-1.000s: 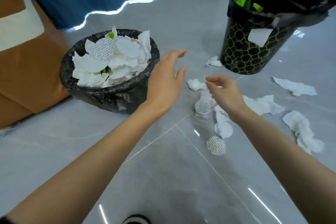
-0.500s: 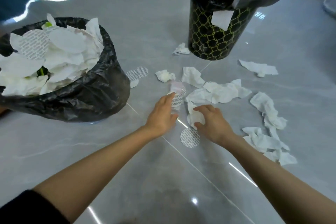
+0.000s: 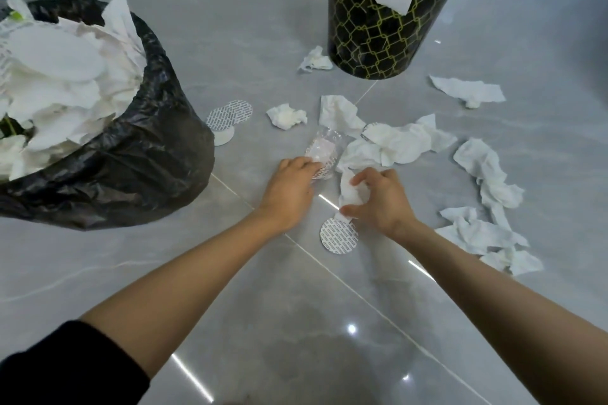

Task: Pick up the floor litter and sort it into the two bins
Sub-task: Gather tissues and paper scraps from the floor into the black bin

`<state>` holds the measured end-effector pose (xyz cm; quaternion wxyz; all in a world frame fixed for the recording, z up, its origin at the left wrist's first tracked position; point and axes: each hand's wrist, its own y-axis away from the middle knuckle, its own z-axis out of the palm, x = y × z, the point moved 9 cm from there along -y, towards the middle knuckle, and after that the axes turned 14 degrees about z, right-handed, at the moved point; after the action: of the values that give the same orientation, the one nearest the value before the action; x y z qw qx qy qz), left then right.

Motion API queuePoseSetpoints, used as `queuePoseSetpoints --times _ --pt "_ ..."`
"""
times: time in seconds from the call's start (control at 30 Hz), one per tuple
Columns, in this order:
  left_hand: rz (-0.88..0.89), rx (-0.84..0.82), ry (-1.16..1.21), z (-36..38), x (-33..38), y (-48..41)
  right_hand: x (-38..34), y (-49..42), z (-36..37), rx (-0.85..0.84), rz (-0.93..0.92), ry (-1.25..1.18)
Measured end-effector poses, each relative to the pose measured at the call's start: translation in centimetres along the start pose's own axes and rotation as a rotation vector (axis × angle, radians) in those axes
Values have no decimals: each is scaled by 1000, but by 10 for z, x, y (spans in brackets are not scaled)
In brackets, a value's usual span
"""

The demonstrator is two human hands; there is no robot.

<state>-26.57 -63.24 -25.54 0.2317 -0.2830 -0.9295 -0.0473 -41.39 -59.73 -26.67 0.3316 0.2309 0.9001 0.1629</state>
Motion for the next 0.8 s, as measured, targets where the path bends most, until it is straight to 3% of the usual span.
queuePoseSetpoints --times 0.2,0.47,0.8 --pt "-92 112 62 -21 -9 8 -9 3 -13 15 -45 -112" --pt "-239 534 324 -92 -7 36 -56 25 -61 95 -190 -399" --pt "-194 875 430 -215 13 78 -181 89 -78 -89 -492 -657"
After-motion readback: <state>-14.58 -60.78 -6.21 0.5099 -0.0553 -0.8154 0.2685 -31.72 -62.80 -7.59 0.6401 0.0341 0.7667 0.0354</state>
